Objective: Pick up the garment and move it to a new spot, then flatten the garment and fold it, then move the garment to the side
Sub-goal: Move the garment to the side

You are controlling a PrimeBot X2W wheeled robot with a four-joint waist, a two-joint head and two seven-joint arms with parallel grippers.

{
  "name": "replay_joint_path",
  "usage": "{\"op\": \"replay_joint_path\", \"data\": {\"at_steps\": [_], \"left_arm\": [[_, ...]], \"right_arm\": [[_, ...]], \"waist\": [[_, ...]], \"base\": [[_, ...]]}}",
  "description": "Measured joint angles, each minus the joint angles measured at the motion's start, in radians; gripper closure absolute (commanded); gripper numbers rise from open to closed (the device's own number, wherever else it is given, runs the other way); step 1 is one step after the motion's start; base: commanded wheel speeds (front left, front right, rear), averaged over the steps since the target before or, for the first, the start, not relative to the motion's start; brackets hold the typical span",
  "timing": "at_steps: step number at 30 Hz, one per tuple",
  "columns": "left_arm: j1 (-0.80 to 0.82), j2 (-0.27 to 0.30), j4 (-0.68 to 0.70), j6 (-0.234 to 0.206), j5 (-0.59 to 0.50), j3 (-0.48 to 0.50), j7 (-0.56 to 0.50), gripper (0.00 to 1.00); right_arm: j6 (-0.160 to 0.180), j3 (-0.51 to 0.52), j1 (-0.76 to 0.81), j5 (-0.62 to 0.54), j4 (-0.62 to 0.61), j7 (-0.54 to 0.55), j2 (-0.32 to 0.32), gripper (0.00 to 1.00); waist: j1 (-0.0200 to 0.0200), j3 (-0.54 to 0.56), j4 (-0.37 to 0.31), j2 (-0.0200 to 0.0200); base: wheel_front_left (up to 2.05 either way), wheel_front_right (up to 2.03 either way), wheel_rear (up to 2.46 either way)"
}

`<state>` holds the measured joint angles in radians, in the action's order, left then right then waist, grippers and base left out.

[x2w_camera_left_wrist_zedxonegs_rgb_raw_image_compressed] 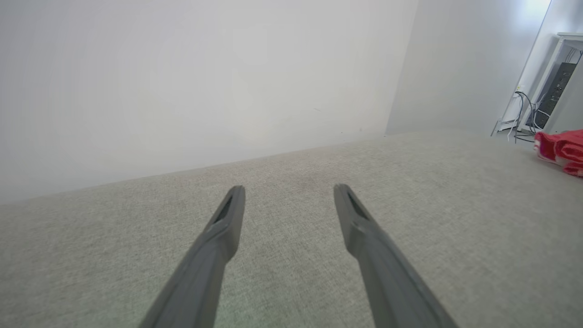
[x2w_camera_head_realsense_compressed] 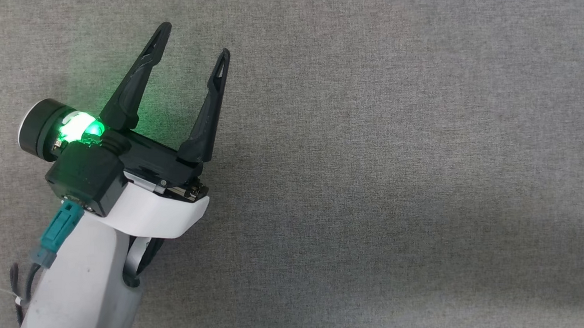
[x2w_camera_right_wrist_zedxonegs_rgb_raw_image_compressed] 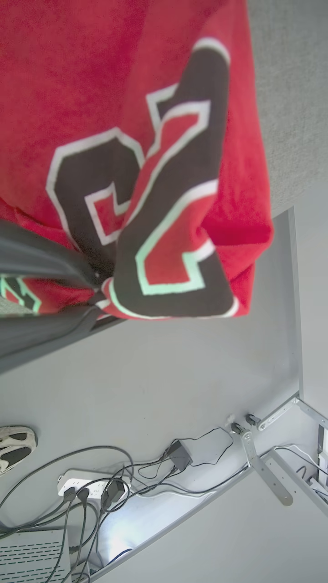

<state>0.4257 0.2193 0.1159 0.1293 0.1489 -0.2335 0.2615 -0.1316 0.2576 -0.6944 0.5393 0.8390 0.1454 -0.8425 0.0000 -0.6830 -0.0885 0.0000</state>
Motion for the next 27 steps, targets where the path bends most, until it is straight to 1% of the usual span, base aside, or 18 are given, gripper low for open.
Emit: {"op": "replay_joint_path", "data": {"at_steps": [5, 7, 8, 12, 17, 22, 27], "left_arm": [[0.002, 0.001, -0.002, 0.0, -0.002, -0.007, 0.0, 0.0], [0.003, 0.0, -0.011, 0.0, -0.002, -0.01, 0.0, 0.0], [0.003, -0.001, -0.014, 0.0, -0.002, -0.011, 0.0, 0.0], [0.0, -0.011, -0.032, 0.0, 0.001, -0.012, 0.0, 0.0], [-0.05, -0.036, -0.072, 0.0, 0.024, 0.001, 0.0, 0.0], [-0.131, -0.068, -0.115, 0.0, 0.052, 0.028, 0.0, 0.0], [-0.219, -0.081, -0.173, 0.0, 0.082, 0.068, 0.0, 0.0]], "right_arm": [[0.0, -0.034, -0.056, -0.034, 0.082, -0.064, 0.024, 1.0], [0.0, -0.053, -0.081, -0.059, 0.121, -0.113, 0.022, 0.53], [0.0, -0.055, -0.089, -0.066, 0.135, -0.132, 0.021, 0.0], [0.0, -0.082, -0.112, -0.096, 0.164, -0.186, 0.01, 0.0], [0.0, -0.181, -0.105, -0.104, 0.131, -0.227, 0.031, 0.0], [0.0, -0.287, -0.04, -0.104, 0.074, -0.29, 0.094, 0.0], [0.0, -0.345, 0.047, -0.105, 0.018, -0.359, 0.172, 0.0]], "waist": [[0.0, -0.001, -0.002, 0.0], [0.0, 0.008, -0.004, 0.0], [0.0, 0.013, -0.003, 0.0], [0.0, 0.045, 0.001, 0.0], [0.0, 0.113, 0.013, 0.0], [0.0, 0.204, 0.032, 0.0001], [0.0, 0.302, 0.059, 0.0]], "base": [[0.0, 0.0, 0.0], [0.0, 0.0, 0.0], [0.0, 0.0, 0.0], [0.0, 0.0, 0.0], [0.0, 0.0, 0.0], [0.0, 0.0, 0.0], [0.0, 0.0, 0.0]]}}
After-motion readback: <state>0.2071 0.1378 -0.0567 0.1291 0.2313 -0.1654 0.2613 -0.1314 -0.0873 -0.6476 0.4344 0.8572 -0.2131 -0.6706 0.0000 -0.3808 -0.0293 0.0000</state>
